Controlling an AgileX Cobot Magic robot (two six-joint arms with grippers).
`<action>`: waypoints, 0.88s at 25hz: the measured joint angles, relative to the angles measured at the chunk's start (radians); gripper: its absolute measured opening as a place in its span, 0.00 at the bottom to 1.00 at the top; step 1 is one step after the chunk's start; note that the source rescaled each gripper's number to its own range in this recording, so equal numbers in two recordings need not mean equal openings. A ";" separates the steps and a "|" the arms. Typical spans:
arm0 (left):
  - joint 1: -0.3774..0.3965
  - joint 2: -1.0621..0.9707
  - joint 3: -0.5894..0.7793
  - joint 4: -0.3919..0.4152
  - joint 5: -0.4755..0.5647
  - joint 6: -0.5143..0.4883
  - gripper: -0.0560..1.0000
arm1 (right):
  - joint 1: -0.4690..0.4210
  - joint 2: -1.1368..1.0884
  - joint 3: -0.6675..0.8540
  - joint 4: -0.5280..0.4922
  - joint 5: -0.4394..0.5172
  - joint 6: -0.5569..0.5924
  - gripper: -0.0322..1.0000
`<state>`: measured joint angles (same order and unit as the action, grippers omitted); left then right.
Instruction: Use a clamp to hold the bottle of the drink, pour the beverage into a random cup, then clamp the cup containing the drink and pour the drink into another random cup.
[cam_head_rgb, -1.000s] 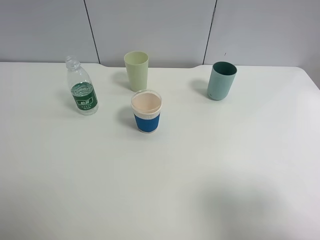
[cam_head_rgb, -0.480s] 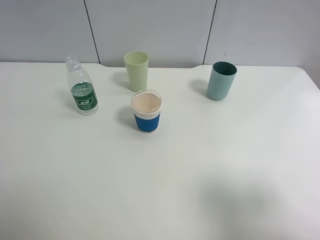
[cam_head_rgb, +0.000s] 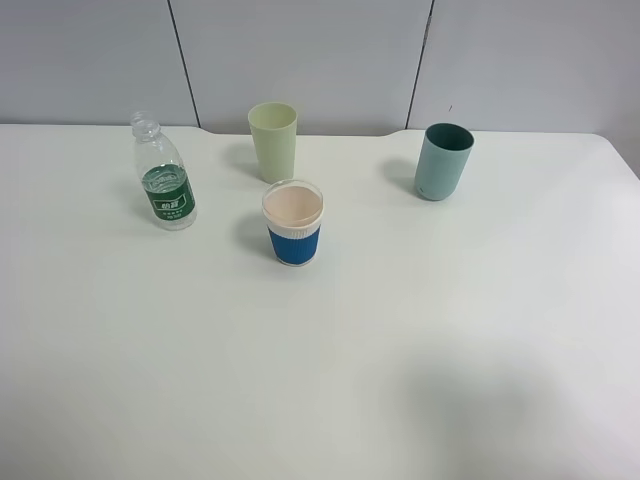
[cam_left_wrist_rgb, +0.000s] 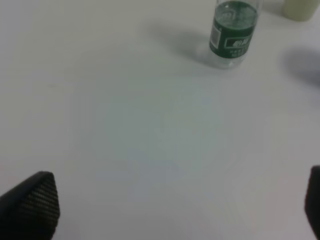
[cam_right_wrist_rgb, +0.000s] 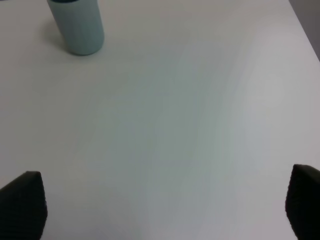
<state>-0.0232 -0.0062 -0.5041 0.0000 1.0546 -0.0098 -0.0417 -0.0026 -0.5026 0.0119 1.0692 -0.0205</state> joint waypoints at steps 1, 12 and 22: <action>0.000 0.000 0.000 0.000 0.000 0.000 1.00 | 0.000 0.000 0.000 0.000 0.000 -0.001 0.87; 0.000 0.000 0.000 0.000 0.000 0.000 1.00 | 0.000 0.000 0.000 0.000 0.000 -0.001 0.87; 0.000 0.000 0.000 0.000 0.000 0.000 1.00 | 0.000 0.000 0.000 0.000 0.000 0.000 0.87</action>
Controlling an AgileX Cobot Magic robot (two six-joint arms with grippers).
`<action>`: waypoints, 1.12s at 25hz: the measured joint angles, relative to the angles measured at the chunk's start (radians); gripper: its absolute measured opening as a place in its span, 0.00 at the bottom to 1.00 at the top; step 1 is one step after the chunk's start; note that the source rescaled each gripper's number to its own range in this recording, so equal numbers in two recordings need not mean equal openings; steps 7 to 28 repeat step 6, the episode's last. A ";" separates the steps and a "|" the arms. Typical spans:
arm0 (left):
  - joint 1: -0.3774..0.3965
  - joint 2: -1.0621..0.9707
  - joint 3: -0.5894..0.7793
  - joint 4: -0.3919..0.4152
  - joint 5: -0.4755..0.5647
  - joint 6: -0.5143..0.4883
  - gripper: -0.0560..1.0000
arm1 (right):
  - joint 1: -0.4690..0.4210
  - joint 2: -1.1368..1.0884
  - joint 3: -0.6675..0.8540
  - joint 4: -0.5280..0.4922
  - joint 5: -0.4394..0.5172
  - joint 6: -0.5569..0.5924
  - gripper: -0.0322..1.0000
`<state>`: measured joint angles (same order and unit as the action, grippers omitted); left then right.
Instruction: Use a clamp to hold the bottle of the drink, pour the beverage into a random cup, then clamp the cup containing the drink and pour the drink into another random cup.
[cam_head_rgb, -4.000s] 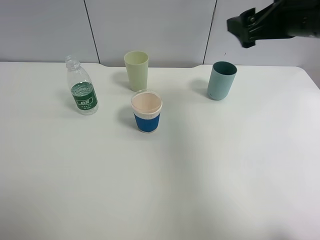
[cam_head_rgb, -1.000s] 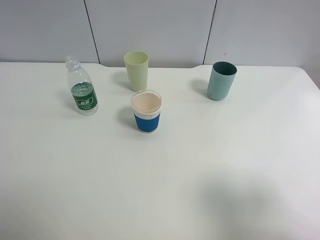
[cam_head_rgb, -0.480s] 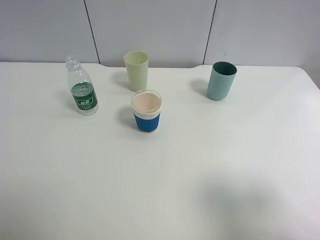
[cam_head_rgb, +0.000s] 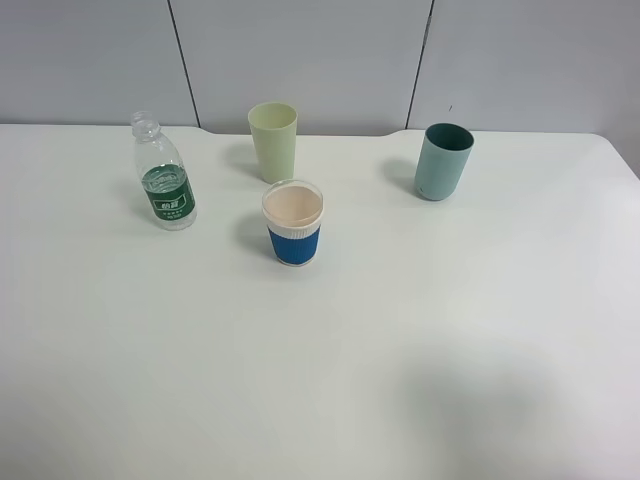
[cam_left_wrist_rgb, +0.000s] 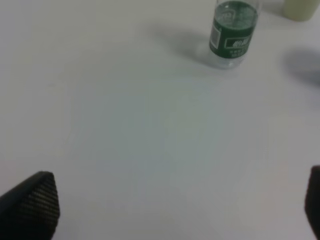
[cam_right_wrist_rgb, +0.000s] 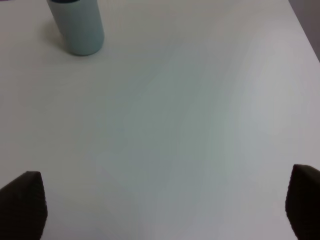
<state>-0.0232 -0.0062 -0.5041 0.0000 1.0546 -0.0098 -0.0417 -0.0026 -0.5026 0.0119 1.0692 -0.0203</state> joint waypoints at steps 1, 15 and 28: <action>0.000 0.000 0.000 0.000 0.000 0.000 1.00 | 0.000 0.000 0.000 0.000 0.000 0.000 0.87; 0.000 0.000 0.000 0.000 0.000 0.000 1.00 | 0.000 0.000 0.000 0.000 0.000 0.000 0.87; 0.000 0.000 0.000 0.000 0.000 0.000 1.00 | 0.000 0.000 0.000 0.000 0.000 0.000 0.87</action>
